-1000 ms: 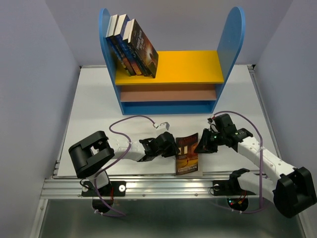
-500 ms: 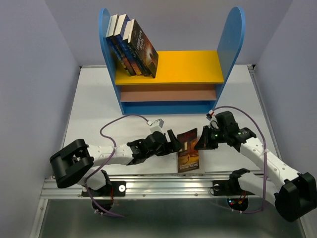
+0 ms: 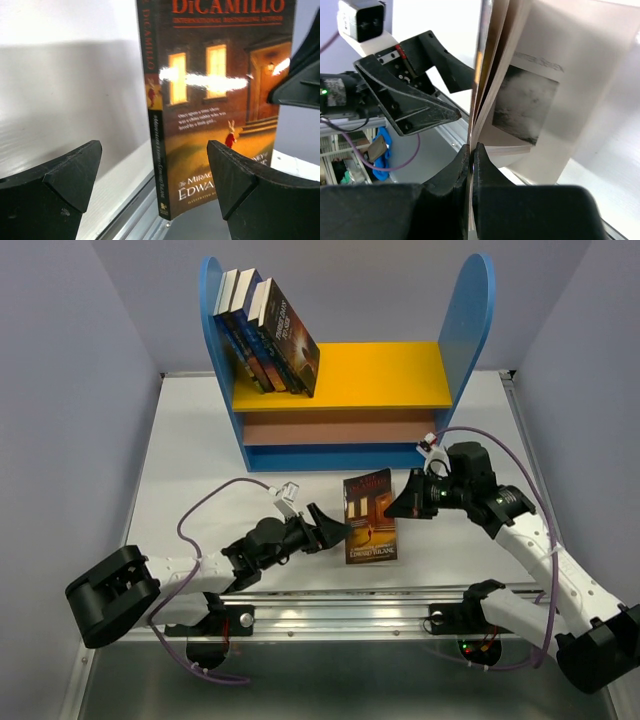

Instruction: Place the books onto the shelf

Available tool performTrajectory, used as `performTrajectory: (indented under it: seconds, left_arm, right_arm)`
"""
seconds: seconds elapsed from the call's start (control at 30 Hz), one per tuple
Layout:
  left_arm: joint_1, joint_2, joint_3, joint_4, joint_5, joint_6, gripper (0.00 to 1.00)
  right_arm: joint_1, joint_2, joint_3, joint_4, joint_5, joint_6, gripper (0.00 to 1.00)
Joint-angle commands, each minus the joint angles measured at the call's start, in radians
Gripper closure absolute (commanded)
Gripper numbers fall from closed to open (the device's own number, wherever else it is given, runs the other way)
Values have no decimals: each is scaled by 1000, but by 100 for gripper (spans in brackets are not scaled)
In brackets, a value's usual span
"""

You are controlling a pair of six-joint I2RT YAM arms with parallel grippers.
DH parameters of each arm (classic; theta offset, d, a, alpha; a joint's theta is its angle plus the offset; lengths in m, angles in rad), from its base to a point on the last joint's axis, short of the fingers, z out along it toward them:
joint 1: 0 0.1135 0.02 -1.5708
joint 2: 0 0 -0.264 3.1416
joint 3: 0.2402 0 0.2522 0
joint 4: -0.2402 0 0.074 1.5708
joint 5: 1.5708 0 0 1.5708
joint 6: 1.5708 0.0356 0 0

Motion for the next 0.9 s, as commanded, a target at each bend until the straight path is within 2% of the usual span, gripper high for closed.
performTrajectory:
  seconds: [0.0,0.5,0.57,0.6,0.67,0.77,0.8,0.87]
  left_arm:
    - [15,-58,-28,260,75,59,1]
    - [25,-152,-22,343,103,116,2]
    - [25,-153,-20,369,107,120,8]
    - [25,-156,-12,371,112,122,14]
    - [25,-152,-6,386,124,125,21]
    - [25,-135,-2,424,140,120,26]
    - [25,-124,3,446,150,122,35]
    - [25,-116,11,455,160,120,44]
  right_arm:
    - [7,-1,94,67,-83,-6,99]
    - [7,-11,212,128,-229,45,99]
    - [7,-11,209,130,-243,48,99]
    - [7,-13,206,133,-247,48,99]
    - [7,-14,195,151,-255,57,99]
    - [7,-16,186,183,-284,68,99]
    - [7,-13,186,187,-289,69,99]
    - [7,-11,181,185,-286,74,99]
